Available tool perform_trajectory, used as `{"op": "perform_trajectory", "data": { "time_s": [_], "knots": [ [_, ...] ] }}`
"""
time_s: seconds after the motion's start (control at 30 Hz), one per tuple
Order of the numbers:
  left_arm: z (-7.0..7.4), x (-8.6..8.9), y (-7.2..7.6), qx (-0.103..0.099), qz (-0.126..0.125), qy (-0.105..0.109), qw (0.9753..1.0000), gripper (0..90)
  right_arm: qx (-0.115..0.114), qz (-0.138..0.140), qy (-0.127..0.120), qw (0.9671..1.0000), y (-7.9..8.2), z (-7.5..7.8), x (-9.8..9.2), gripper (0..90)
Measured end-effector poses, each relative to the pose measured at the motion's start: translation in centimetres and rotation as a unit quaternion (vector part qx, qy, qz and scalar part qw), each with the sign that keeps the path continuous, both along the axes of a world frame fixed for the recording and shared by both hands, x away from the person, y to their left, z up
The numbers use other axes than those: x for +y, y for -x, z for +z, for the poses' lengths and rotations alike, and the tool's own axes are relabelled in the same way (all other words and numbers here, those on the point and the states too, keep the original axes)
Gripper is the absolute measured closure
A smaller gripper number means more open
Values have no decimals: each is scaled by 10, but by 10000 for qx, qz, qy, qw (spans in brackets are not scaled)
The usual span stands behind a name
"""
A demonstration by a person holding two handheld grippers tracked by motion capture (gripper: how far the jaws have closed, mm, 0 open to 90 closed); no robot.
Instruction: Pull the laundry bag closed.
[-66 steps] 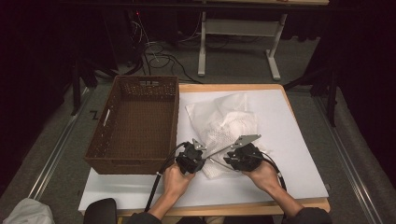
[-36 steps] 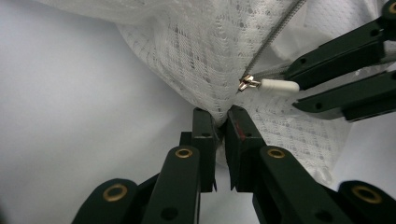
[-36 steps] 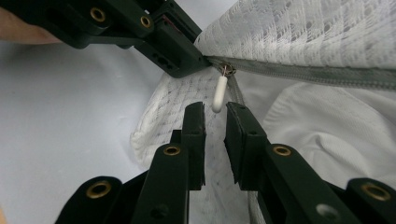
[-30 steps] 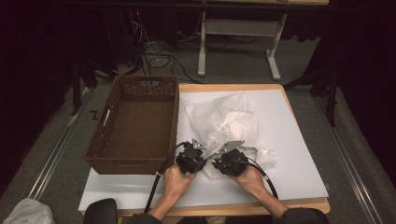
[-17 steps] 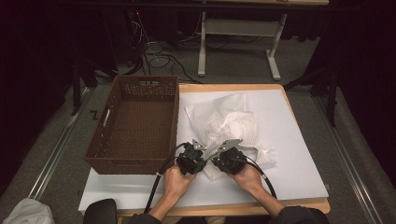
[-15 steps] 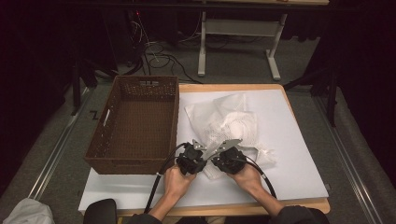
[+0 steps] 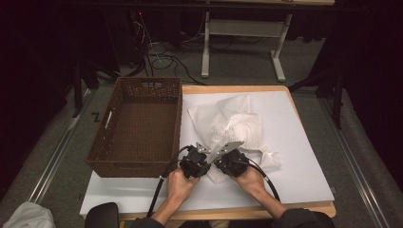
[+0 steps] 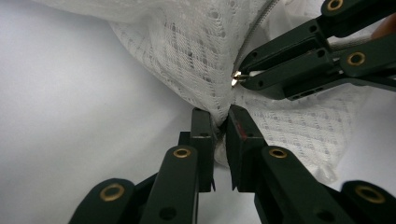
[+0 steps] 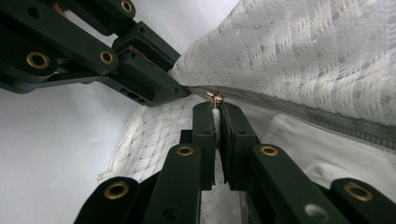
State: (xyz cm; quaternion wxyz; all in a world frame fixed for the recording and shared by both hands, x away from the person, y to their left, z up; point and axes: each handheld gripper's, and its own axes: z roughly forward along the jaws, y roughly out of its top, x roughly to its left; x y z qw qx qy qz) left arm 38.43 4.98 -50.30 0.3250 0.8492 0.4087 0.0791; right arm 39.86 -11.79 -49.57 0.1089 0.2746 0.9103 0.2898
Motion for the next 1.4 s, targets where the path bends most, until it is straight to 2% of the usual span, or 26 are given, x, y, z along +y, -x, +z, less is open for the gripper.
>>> {"op": "perform_trajectory", "data": {
  "time_s": [0.13,0.33,0.5,0.63,1.03,1.4],
  "knots": [
    [1,0,1,-138,46,71,9999,732,5,-5,33,10000,1,0,0,867],
    [-3,-3,2,-240,9,25,9997,690,69,41,27,10000,3,2,0,868],
    [-4,-3,2,-201,-68,35,9998,789,78,92,26,9999,2,2,-2,868],
    [-3,-2,2,-166,-113,-18,9998,831,87,104,27,9999,3,3,-1,869],
    [-3,-1,1,-181,-113,-99,9997,844,117,75,39,9999,2,4,-4,871],
    [-5,-1,3,-289,-138,-127,9994,843,122,58,82,9999,2,7,-14,870]
  ]
}}
